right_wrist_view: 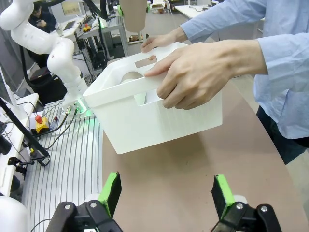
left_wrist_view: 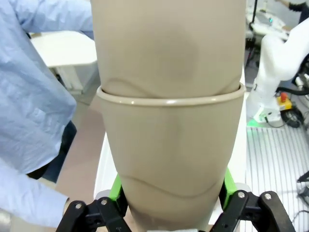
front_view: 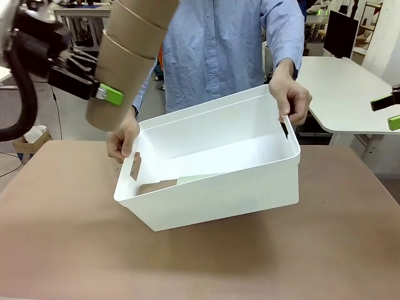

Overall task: Stack the cups and store them in the basket.
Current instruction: Place the stack of Reusable plastic cups into the Pantry Basket.

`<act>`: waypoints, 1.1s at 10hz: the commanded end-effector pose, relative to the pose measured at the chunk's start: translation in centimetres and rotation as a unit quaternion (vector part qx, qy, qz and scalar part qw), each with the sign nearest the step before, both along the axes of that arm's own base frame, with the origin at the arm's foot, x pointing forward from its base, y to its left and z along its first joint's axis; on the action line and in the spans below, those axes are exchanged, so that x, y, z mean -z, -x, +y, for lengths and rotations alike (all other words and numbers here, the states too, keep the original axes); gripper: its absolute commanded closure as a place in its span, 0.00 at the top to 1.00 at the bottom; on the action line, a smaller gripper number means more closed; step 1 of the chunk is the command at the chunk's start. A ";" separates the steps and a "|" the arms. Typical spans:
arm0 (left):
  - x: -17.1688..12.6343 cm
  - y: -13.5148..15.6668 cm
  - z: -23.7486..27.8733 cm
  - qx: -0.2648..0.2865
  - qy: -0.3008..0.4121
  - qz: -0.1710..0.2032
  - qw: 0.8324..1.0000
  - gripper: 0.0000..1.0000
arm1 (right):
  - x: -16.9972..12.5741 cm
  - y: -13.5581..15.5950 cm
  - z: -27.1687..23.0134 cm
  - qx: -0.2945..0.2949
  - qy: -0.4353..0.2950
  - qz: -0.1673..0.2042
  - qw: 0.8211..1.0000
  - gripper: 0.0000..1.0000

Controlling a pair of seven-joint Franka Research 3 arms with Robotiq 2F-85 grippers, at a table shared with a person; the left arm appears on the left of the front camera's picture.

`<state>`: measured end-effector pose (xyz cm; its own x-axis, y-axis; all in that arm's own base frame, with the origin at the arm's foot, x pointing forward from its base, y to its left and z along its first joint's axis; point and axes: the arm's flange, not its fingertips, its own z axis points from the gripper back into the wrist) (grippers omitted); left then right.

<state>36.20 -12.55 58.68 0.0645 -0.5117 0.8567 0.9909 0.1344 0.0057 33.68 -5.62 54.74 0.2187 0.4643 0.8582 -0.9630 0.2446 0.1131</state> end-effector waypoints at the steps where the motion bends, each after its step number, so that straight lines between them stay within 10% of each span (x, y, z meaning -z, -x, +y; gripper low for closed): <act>1: -0.4 -1.2 -2.9 -0.012 -0.051 0.005 0.999 0.85 | -0.2 0.0 0.2 0.005 -0.010 0.004 1.000 1.00; 11: 6.8 -4.8 -16.5 -0.025 -0.212 -0.033 0.976 0.85 | -0.2 0.0 0.2 0.005 -0.010 0.004 1.000 1.00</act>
<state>40.22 -28.72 51.24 0.0406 -0.8083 0.5873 0.9845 0.1326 0.1145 33.70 -5.61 54.70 0.2200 0.4646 0.8578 -0.9629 0.2445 0.1146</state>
